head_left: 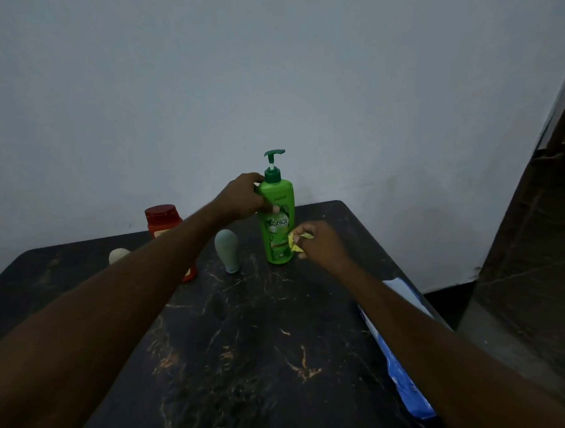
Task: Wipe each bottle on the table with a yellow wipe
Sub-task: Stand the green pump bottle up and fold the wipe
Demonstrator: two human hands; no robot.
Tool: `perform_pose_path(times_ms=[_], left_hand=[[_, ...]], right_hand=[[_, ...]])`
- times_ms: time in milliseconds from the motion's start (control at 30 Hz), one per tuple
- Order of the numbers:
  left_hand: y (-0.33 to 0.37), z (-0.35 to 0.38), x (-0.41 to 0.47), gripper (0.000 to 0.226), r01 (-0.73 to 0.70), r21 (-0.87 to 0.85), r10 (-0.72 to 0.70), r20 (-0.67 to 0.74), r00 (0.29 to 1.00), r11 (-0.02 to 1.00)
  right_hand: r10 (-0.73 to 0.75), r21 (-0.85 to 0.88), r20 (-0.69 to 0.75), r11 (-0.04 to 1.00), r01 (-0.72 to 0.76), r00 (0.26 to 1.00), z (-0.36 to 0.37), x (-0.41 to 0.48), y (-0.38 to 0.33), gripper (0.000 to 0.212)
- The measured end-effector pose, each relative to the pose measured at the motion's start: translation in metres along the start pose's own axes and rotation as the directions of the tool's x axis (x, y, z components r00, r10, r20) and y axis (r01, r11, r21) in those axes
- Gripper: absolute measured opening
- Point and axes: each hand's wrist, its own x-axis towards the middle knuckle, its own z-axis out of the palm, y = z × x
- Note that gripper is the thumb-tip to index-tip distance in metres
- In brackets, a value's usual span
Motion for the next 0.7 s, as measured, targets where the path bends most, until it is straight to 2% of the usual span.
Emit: perform_pose_path(times_ms=[100,167,233,367,533,600,700], left_hand=[[0.001,0.001,-0.027,0.095,0.059,0.024,-0.054,-0.164,0.985,0.998],[0.005,0.007,-0.053,0.084,0.061,0.052,-0.042,-0.31,0.95,0.997],[0.015,0.016,-0.079,0.066,0.021,0.054,0.001,-0.382,0.924,0.998],[0.049,0.04,-0.105,0.043,-0.098,-0.01,0.089,-0.317,0.944,0.995],[0.086,0.074,-0.098,0.03,-0.197,-0.268,0.154,-0.173,0.973,0.943],[0.103,0.092,-0.097,0.015,-0.232,-0.347,0.191,-0.148,0.97,0.909],[0.138,0.118,-0.099,0.012,-0.257,-0.394,0.225,-0.127,0.966,0.883]], right_hand=[[-0.03,0.016,-0.033,0.999,0.03,0.999,-0.009,-0.006,-0.007,0.013],[-0.057,0.03,-0.06,0.998,0.059,0.997,-0.019,-0.011,-0.013,0.009],[-0.077,0.07,-0.076,0.994,0.082,0.994,-0.031,-0.018,-0.02,0.007],[-0.087,0.151,-0.111,0.983,0.104,0.99,-0.056,-0.034,-0.035,0.011],[-0.052,0.177,-0.149,0.981,0.079,0.987,-0.101,-0.064,-0.042,0.032],[-0.043,0.203,-0.187,0.976,0.081,0.981,-0.125,-0.08,-0.041,0.032],[-0.016,0.266,-0.27,0.96,0.09,0.963,-0.164,-0.099,-0.033,0.029]])
